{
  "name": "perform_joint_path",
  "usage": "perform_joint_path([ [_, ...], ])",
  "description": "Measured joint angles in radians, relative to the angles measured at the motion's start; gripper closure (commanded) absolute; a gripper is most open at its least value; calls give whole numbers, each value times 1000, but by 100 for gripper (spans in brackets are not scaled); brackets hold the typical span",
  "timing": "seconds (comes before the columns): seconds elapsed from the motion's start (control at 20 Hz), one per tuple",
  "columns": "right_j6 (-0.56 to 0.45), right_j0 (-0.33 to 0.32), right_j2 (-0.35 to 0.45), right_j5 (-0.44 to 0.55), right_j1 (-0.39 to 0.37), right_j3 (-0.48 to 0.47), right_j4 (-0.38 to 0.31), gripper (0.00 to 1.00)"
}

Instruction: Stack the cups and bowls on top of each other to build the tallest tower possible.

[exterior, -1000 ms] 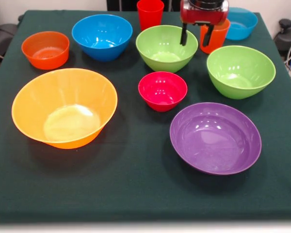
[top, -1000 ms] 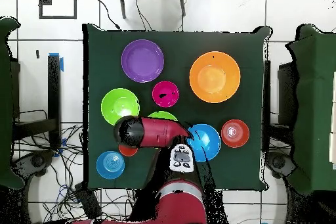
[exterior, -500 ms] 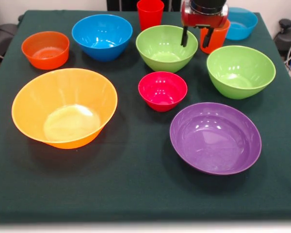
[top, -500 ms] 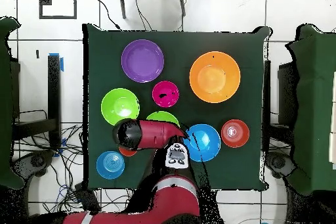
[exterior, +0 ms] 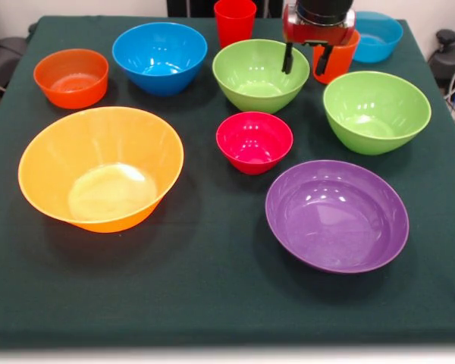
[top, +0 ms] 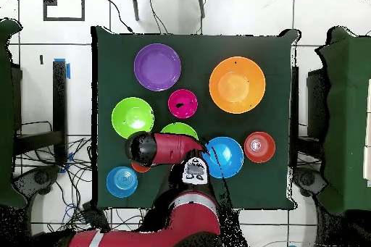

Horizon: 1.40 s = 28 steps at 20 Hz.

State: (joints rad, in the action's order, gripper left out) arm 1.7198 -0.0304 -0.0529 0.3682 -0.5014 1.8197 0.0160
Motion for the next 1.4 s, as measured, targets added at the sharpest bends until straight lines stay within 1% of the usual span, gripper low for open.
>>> perform_joint_path([
  [0.45, 0, 0, 0, 0, 1, 0, 0, 0],
  [0.95, 0, 0, 0, 0, 31, -4, 0, 0],
  [1.4, 0, 0, 0, 0, 40, -5, 0, 0],
])
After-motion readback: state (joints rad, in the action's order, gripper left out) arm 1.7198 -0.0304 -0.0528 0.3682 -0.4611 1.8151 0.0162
